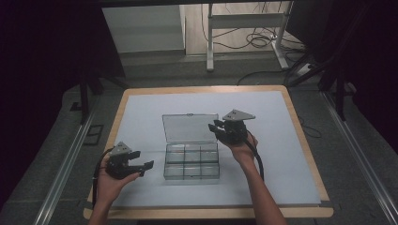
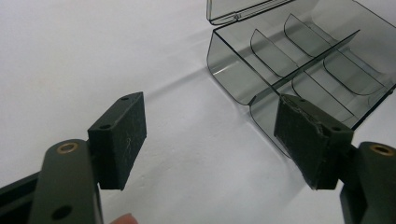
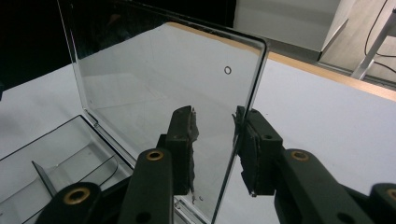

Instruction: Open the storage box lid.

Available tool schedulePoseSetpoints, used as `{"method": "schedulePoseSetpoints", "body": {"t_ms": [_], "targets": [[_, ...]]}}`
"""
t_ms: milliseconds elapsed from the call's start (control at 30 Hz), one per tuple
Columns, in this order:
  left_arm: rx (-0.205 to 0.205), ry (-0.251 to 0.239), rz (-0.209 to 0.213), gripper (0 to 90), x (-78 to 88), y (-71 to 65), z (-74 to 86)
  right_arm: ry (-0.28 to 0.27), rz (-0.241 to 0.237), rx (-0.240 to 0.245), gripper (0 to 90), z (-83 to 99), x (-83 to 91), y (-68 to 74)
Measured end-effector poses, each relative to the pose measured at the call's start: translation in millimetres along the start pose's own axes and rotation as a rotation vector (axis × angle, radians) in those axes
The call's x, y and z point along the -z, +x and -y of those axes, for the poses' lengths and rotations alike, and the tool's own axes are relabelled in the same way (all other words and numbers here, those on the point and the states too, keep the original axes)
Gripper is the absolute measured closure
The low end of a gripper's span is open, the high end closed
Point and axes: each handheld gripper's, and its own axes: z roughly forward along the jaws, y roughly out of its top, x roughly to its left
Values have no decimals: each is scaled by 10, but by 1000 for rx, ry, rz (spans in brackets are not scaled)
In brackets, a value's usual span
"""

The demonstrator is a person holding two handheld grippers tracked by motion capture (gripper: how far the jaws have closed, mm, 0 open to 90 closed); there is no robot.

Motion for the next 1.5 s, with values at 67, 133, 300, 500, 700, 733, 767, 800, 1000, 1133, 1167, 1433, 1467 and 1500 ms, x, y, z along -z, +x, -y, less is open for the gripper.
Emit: {"method": "schedulePoseSetpoints", "body": {"t_ms": [67,133,300,500,700,733,767,800,1000,1133,1167,1433,1467,1500], "targets": [[-4,0,-1,259,4,6,0,-2,4,-1,668,3,-10,-7],[-4,0,-1,259,4,8,1,-2,7,-4,669,6,-17,-13],[0,2,1,259,-9,7,5,-4,14,-10,671,14,-41,-29],[1,-1,-1,259,-2,13,6,0,24,-16,675,21,-73,-51],[0,0,-2,259,-2,15,6,5,16,-38,675,26,-101,-86],[0,1,-2,259,-3,15,7,9,15,-38,674,22,-107,-94],[0,1,-1,259,-3,16,7,12,14,-38,673,20,-112,-98],[0,2,-2,259,-3,18,7,11,15,-40,673,19,-117,-101],[1,1,-1,259,0,22,9,28,16,-50,668,26,-161,-145],[3,2,-1,258,-6,28,11,50,31,-51,667,55,-208,-178],[3,3,-2,259,-9,30,12,57,32,-56,662,66,-225,-191],[6,7,-3,258,-17,42,20,161,38,-108,526,212,-462,-281],[7,5,-4,258,-12,47,21,166,38,-104,515,216,-466,-282],[10,2,-5,258,-7,53,21,166,37,-105,514,218,-464,-287]]}}
